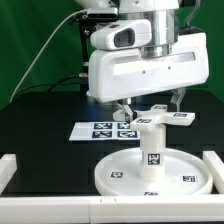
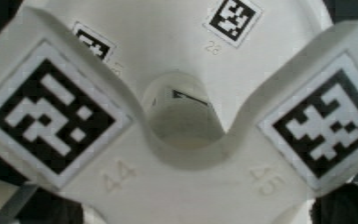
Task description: Assemble round table
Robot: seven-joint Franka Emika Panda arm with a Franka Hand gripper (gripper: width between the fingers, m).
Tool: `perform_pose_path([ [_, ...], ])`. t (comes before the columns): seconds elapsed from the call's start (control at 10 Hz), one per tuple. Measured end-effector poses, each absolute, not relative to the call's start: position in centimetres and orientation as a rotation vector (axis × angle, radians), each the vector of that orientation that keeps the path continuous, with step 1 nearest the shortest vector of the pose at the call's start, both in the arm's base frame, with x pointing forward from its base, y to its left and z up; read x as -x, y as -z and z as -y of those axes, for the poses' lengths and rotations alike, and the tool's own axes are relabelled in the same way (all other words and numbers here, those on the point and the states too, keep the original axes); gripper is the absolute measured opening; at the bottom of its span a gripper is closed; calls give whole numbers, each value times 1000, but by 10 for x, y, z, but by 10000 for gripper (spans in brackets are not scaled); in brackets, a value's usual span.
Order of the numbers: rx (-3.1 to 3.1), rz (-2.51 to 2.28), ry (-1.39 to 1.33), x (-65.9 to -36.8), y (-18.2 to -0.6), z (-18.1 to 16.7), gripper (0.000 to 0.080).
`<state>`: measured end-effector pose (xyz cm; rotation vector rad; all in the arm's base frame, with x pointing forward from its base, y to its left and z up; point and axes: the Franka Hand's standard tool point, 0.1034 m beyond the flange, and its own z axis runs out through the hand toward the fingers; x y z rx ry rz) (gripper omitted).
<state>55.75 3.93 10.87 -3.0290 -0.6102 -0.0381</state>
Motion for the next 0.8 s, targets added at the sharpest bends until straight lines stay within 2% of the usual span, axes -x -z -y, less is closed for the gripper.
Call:
perform_pose_path([
  [0.5,3026,601,49,-563,-108,-38,649],
  [0.6,3026,601,49,-563,-107,-38,520],
  [0.7,3026,601,49,-564,-108,-38,441],
  [0.8,3026,601,49,-563,-108,-38,441],
])
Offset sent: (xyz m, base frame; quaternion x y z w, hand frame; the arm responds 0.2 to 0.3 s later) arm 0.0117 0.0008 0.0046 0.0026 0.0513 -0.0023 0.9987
